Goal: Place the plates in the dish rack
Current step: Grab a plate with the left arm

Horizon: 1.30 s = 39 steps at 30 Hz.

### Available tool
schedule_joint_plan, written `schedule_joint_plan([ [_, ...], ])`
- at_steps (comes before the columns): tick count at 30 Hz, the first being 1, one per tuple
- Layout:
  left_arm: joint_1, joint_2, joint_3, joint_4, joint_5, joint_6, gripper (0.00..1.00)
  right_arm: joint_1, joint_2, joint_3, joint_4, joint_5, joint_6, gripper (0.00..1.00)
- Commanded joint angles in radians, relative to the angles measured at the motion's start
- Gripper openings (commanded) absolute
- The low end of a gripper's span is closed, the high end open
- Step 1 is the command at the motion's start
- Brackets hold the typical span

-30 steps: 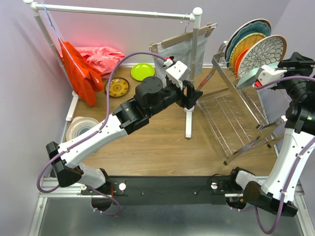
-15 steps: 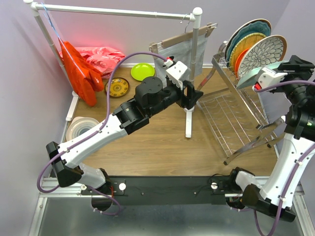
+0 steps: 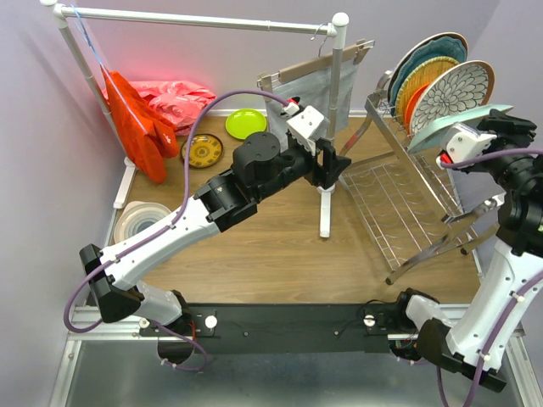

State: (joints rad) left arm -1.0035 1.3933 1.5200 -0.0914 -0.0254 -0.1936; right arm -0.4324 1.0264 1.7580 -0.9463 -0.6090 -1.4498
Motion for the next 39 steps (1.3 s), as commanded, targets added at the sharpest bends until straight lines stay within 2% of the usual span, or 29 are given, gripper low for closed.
schedule_joint_plan([
  [1,0.0,-0.007,-0.015,0.036,0.021,0.017,0.71,-0.002,-0.012,0.089,-0.198,-0.101,0.048,0.63],
  [5,0.0,-0.019,-0.024,0.036,0.021,0.025,0.71,-0.002,-0.023,0.123,-0.255,-0.11,0.088,0.65],
  [9,0.0,-0.037,-0.021,0.016,0.01,0.036,0.71,-0.002,-0.025,0.233,-0.334,-0.176,0.126,0.66],
  [12,0.0,-0.076,-0.046,-0.004,-0.021,0.034,0.71,-0.002,-0.015,0.316,-0.425,-0.312,0.17,0.73],
  [13,0.0,-0.105,-0.059,-0.007,-0.031,0.028,0.71,-0.002,-0.011,0.354,-0.442,-0.418,0.228,0.74],
  [16,0.0,-0.181,-0.144,-0.018,-0.082,-0.001,0.71,-0.002,-0.023,0.334,-0.442,-0.588,0.378,0.83],
  [17,0.002,-0.201,-0.17,-0.018,-0.106,-0.01,0.71,-0.006,-0.025,0.328,-0.442,-0.701,0.408,0.83],
  [19,0.008,-0.256,-0.237,-0.019,-0.129,-0.044,0.71,-0.035,-0.023,0.319,-0.422,-0.793,0.51,0.84],
  [23,0.028,-0.318,-0.316,-0.025,-0.205,-0.11,0.71,-0.06,-0.026,0.235,-0.242,-0.967,0.791,0.85],
  [24,0.032,-0.324,-0.343,-0.025,-0.212,-0.121,0.71,-0.068,-0.034,0.203,-0.141,-0.994,0.852,0.85],
  [25,0.04,-0.335,-0.354,-0.03,-0.218,-0.131,0.71,-0.069,-0.038,0.171,-0.081,-1.021,0.978,0.85],
  [27,0.054,-0.339,-0.38,-0.041,-0.232,-0.161,0.71,-0.069,-0.049,0.099,0.018,-1.034,1.019,0.86],
  [29,0.059,-0.343,-0.391,-0.051,-0.258,-0.173,0.71,-0.069,-0.063,0.054,0.117,-1.034,1.139,0.86],
  [30,0.063,-0.346,-0.4,-0.056,-0.268,-0.182,0.71,-0.068,-0.065,0.01,0.244,-1.035,1.205,0.86],
  [33,0.068,-0.35,-0.415,-0.071,-0.327,-0.21,0.71,-0.068,-0.068,-0.029,0.326,-1.035,1.25,0.86],
  [34,0.071,-0.355,-0.419,-0.076,-0.341,-0.217,0.71,-0.068,-0.066,-0.041,0.377,-1.035,1.31,0.86],
  [36,0.075,-0.364,-0.434,-0.091,-0.373,-0.23,0.71,-0.068,-0.043,-0.023,0.531,-1.031,1.373,0.86],
  [39,0.091,-0.382,-0.451,-0.119,-0.407,-0.265,0.71,-0.068,0.065,0.111,0.595,-0.956,1.447,0.86],
])
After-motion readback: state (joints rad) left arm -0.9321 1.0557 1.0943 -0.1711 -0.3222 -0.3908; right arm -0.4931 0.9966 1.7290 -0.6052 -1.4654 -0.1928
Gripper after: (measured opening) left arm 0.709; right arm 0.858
